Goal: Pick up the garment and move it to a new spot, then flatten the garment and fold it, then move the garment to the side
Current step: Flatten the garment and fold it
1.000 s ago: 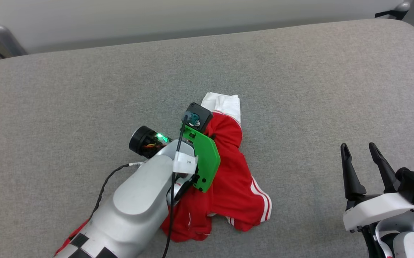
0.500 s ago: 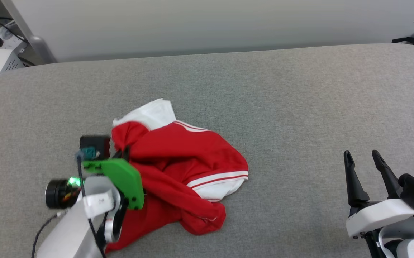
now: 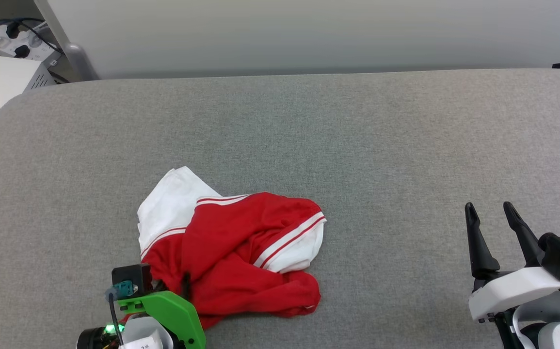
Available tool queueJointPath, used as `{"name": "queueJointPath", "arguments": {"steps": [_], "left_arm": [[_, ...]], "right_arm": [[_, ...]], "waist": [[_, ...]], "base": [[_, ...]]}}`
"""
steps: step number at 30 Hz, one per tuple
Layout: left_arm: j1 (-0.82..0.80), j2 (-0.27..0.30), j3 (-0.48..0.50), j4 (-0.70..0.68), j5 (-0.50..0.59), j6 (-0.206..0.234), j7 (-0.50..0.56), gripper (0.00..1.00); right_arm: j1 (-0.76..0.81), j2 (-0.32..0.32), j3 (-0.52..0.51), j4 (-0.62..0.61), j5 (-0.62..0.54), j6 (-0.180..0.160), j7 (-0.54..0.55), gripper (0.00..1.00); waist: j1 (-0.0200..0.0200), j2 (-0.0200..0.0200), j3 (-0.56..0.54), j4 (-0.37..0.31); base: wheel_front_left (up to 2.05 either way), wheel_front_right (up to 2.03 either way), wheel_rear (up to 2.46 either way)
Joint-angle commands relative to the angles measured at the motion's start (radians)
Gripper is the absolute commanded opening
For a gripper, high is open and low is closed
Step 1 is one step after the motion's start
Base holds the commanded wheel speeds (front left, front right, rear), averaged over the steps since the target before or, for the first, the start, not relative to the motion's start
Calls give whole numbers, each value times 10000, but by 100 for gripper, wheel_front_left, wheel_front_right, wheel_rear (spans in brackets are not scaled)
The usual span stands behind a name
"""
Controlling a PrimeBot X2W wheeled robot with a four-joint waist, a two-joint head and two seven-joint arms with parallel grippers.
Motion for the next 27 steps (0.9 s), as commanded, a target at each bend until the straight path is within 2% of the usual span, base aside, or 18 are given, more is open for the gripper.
{"name": "queueJointPath", "arguments": {"steps": [1,13,20,27], "left_arm": [[-111,-59,-21,-71,167,-36,-232,100],[-681,-106,286,-534,1244,-123,-2804,100],[-706,-68,416,-1120,2096,-79,-3155,100],[-648,-69,313,-1726,2564,-68,-3183,100]], "right_arm": [[88,-26,7,-37,-54,-6,49,100],[95,-146,-45,125,-31,-6,273,100],[-24,-307,-14,449,84,-6,577,100],[-447,-892,718,1001,506,-6,1700,100]], "waist": [[0,0,-56,35],[0,0,-223,162],[0,0,-171,512],[0,0,-15,1136]], "base": [[0,0,0],[0,0,0],[0,0,0],[0,0,0]]}}
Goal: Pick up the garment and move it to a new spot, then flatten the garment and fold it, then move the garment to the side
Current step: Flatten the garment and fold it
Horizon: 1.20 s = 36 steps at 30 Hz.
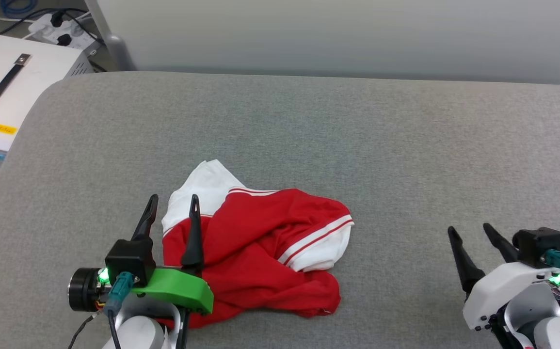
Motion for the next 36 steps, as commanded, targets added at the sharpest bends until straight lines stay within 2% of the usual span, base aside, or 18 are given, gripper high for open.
{"name": "queueJointPath", "arguments": {"steps": [1,10,14,22,28,29,30,31,36], "left_arm": [[-84,30,-19,-135,132,5,-49,100],[-234,-184,-253,-436,303,-145,-55,100],[-401,-376,-362,-384,339,-254,-56,100],[-620,-745,-315,-137,434,-435,-59,100],[-620,-987,-193,-36,550,-600,-59,100],[-613,-1029,-165,-21,568,-636,-60,100],[-601,-1056,-142,-2,585,-662,-60,100],[-581,-1085,-113,23,605,-691,-60,100],[-466,-1178,75,106,680,-795,-60,100]], "right_arm": [[-264,-158,290,117,193,-6,305,100],[-1470,-1065,2488,811,1829,-6,2928,100],[-2203,-1352,3271,1099,2329,-6,3758,100],[-3332,-1483,4489,1973,2938,-6,4308,100],[-3402,-1526,5343,2860,3441,-6,4822,100],[-3360,-1559,5492,3011,3546,-6,5009,49],[-3324,-1564,5578,3098,3667,-6,5138,31],[-3291,-1576,5646,3176,3793,-6,5254,0],[-3394,-1794,5629,3077,4045,-6,5231,0]], "waist": [[0,0,117,350],[0,0,460,1128],[0,0,709,1416],[0,0,1091,1764],[0,0,1210,1910],[0,0,1217,1931],[0,0,1214,1941],[0,0,1201,1947],[0,0,1091,1880]], "base": [[0,0,0],[0,0,0],[0,0,0],[0,0,0],[0,0,0],[0,0,0],[0,0,0],[0,0,0],[0,0,0]]}}
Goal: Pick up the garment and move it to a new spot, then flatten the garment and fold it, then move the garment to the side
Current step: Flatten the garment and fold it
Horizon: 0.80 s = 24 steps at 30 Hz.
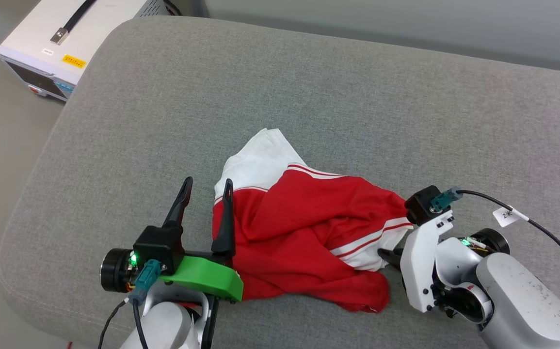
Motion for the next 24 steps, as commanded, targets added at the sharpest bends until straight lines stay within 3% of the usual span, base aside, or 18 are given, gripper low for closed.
{"name": "queueJointPath", "arguments": {"steps": [1,8,15,20,24], "left_arm": [[25,-65,91,23,93,-54,-58,100],[219,-112,382,14,188,-188,-58,100],[362,-223,643,-17,295,-294,-58,100],[337,-283,758,14,390,-390,-58,100],[309,-311,815,62,436,-481,-58,100]], "right_arm": [[245,-164,49,114,58,-4,29,0],[473,-1146,-1128,-1189,-41,-4,-21,0],[1493,-2211,-3196,-3109,-555,-4,1072,0],[2032,-2358,-4675,-4103,-886,-4,1939,0],[2452,-2051,-5489,-4186,-1121,-4,2435,0]], "waist": [[0,0,-89,-83],[0,0,-394,-519],[0,0,-460,-1147],[0,0,-458,-1436],[0,0,-401,-1564]], "base": [[0,0,0],[0,0,0],[0,0,0],[0,0,0],[0,0,0]]}}
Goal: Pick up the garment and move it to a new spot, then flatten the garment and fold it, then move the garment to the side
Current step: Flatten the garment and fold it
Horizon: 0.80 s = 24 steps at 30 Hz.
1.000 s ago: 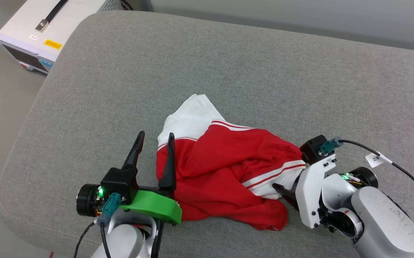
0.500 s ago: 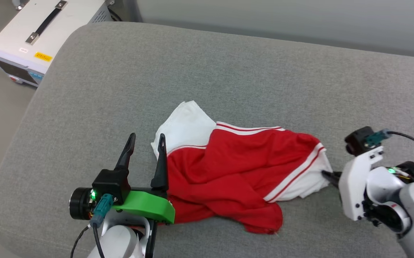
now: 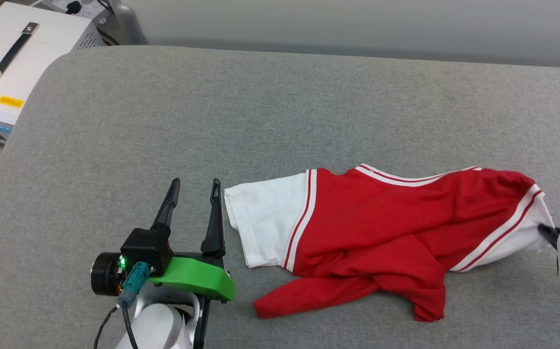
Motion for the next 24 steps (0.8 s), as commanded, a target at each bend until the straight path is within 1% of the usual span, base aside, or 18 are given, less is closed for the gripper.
{"name": "queueJointPath", "arguments": {"steps": [1,4,8,9,10,11,18,21,24], "left_arm": [[-3,-49,23,36,114,-71,-59,100],[-63,-95,41,89,123,-120,-59,100],[-184,-164,-2,153,175,-151,-59,100],[-213,-164,11,170,183,-161,-59,100],[-228,-159,21,194,188,-167,-59,100],[-241,-158,32,223,188,-172,-59,100],[-120,-136,79,378,158,-168,-59,100],[-29,-66,141,448,94,-169,-59,100],[89,10,204,498,29,-135,-34,100]], "right_arm": [[180,128,-103,177,-100,-9,41,0],[190,424,-226,875,-42,-9,-125,0],[9,751,-210,1802,-156,-9,-888,0],[-58,861,-213,2033,-68,-9,-1151,14],[-112,895,-196,2176,-69,-9,-1393,36],[-148,907,-155,2341,-118,-9,-1660,100],[-81,1100,-382,2901,-328,-9,-3706,100],[123,1258,-532,2868,-519,-9,-4554,100],[340,1512,-587,2617,-720,-9,-5641,100]], "waist": [[0,-1,84,-65],[0,-1,253,-121],[0,-1,499,-144],[0,-1,545,-158],[0,-1,574,-167],[0,-1,594,-179],[0,-1,368,-283],[0,-1,199,-354],[0,-1,13,-454]], "base": [[0,0,0],[0,0,0],[0,0,0],[0,0,0],[0,0,0],[0,0,0],[0,0,0],[0,0,0],[0,0,0]]}}
